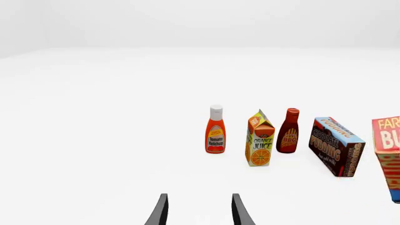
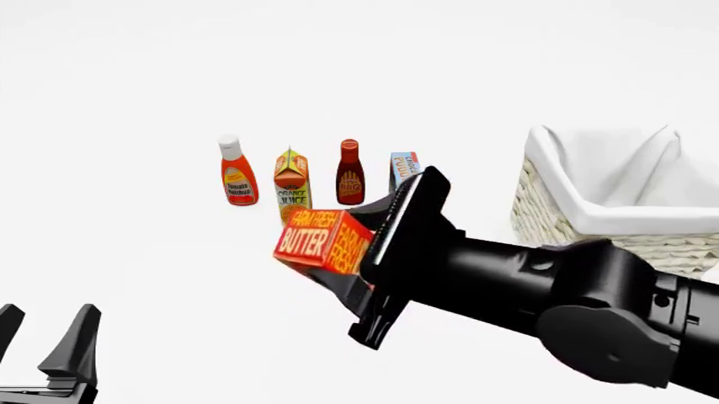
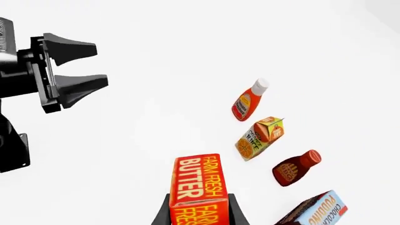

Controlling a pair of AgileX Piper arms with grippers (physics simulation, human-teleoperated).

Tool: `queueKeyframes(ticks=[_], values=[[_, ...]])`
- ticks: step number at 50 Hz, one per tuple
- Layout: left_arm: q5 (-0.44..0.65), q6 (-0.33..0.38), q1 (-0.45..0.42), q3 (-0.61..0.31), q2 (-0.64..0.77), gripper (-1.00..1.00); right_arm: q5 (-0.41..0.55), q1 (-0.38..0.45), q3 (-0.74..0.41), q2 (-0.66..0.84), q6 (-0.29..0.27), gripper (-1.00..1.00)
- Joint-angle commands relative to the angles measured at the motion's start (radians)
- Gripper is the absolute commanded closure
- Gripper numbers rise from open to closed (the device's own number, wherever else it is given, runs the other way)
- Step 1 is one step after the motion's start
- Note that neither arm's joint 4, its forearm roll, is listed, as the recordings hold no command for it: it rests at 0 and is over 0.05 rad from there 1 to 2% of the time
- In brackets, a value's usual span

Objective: Pick the butter and place it in the basket.

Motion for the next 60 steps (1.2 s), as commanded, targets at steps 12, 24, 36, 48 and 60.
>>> queueKeyframes(ticks=[12,24,36,48,60], values=[[0.0,0.0,0.0,0.0,0.0,-1.0,-0.056,-0.029,-0.039,-0.087,0.037,1.0],[0.0,0.0,0.0,0.0,0.0,-1.0,-0.076,-0.041,-0.043,-0.119,0.042,1.0],[0.0,0.0,0.0,0.0,0.0,-1.0,-0.159,-0.08,-0.014,-0.144,0.07,1.0],[0.0,0.0,0.0,0.0,0.0,-1.0,-0.231,-0.14,-0.018,-0.157,0.091,1.0],[0.0,0.0,0.0,0.0,0.0,-1.0,-0.253,-0.181,-0.016,-0.206,0.09,1.0]])
